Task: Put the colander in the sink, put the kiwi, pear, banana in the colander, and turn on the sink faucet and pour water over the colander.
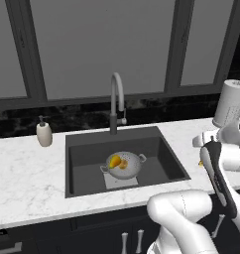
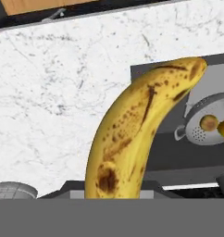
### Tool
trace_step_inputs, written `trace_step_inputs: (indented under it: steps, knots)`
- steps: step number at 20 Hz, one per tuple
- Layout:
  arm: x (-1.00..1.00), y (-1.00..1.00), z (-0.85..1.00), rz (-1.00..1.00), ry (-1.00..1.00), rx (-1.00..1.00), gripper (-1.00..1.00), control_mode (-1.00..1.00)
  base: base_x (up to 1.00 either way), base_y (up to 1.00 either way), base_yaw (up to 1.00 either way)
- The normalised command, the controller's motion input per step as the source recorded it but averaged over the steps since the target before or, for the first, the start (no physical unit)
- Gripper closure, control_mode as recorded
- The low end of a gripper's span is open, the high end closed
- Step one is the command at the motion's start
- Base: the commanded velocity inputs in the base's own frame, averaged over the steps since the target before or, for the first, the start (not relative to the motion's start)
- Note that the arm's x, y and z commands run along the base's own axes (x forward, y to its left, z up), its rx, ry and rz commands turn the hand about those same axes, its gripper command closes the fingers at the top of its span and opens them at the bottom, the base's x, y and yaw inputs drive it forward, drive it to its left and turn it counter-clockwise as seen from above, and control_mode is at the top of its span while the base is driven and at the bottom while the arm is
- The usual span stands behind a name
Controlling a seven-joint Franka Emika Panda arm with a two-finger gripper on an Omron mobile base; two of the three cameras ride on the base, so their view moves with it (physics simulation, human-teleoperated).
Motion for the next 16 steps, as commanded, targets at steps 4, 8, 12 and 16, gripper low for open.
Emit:
trace_step_inputs:
  steps: [4, 8, 12, 16]
  knots:
    - [0.0, 0.41, 0.59, 0.15, -0.01, 0.0, 1.0, -1.0, 0.0, 0.0, 0.0]
    - [0.21, 0.37, 0.57, 0.13, 0.09, 0.0, 1.0, -1.0, 0.0, 0.0, 0.0]
    - [0.39, 0.45, 0.23, 0.05, 0.02, 0.0, 1.0, -1.0, 0.0, 0.0, 0.0]
    - [0.44, 0.64, 0.0, 0.0, -0.04, 0.0, 1.0, -1.0, 0.0, 0.0, 0.0]
